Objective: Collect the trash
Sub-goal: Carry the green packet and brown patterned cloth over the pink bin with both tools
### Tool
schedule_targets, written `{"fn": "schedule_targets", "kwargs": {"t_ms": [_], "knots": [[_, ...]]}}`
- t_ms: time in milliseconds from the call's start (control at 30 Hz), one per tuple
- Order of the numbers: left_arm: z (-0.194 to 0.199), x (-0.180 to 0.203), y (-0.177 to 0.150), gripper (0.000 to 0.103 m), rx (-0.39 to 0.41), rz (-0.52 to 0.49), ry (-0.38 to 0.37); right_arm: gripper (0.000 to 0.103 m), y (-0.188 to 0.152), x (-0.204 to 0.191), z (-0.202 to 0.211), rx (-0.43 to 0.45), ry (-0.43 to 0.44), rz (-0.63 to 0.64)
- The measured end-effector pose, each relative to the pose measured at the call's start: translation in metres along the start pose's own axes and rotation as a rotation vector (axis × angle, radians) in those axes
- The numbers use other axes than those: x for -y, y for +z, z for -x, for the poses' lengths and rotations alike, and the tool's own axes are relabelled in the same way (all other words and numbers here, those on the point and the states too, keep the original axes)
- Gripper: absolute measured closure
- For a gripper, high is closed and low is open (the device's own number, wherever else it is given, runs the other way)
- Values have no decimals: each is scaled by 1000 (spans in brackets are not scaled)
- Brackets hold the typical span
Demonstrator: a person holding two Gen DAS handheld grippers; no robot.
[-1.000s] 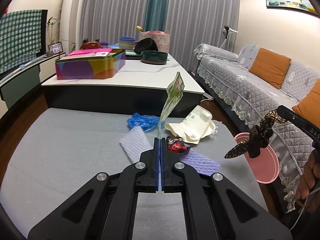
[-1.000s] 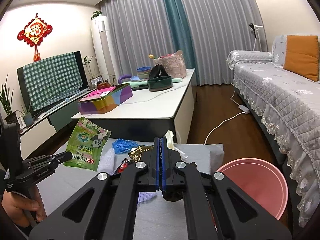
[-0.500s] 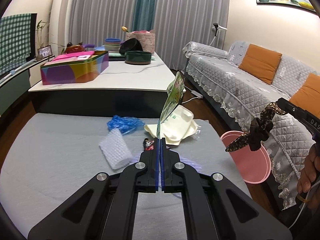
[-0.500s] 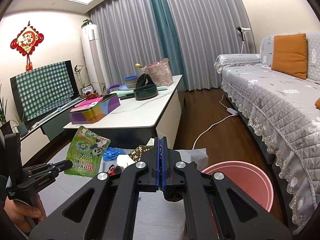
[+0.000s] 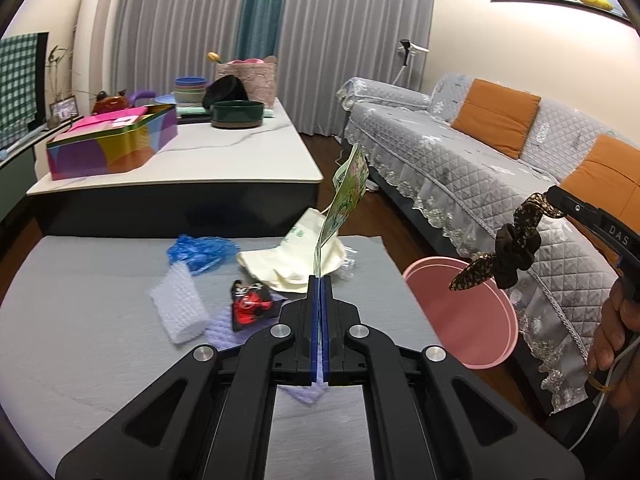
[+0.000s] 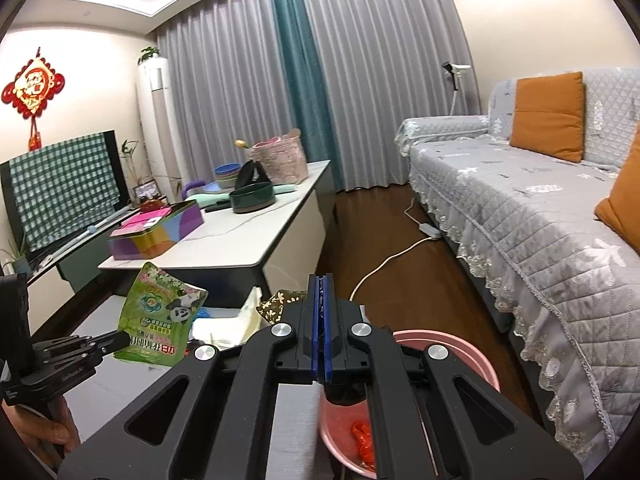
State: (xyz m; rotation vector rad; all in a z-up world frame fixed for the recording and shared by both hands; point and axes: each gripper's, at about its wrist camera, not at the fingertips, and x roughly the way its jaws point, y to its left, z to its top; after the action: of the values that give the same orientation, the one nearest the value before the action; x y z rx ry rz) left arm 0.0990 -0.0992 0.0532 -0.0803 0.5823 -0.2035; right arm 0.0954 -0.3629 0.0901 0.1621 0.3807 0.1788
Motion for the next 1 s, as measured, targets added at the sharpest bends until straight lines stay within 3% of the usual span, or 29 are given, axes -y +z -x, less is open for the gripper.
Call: {"fn": "schedule_targets", "kwargs": {"t_ms": [567,1000], "knots": [[-37,75,17,102,-33,-65,-125,101,6,52,4,1,-121,-14],[-76,133,22,102,-80,-109,-217,101,-1,77,-8,-27,-162,-41]]}}
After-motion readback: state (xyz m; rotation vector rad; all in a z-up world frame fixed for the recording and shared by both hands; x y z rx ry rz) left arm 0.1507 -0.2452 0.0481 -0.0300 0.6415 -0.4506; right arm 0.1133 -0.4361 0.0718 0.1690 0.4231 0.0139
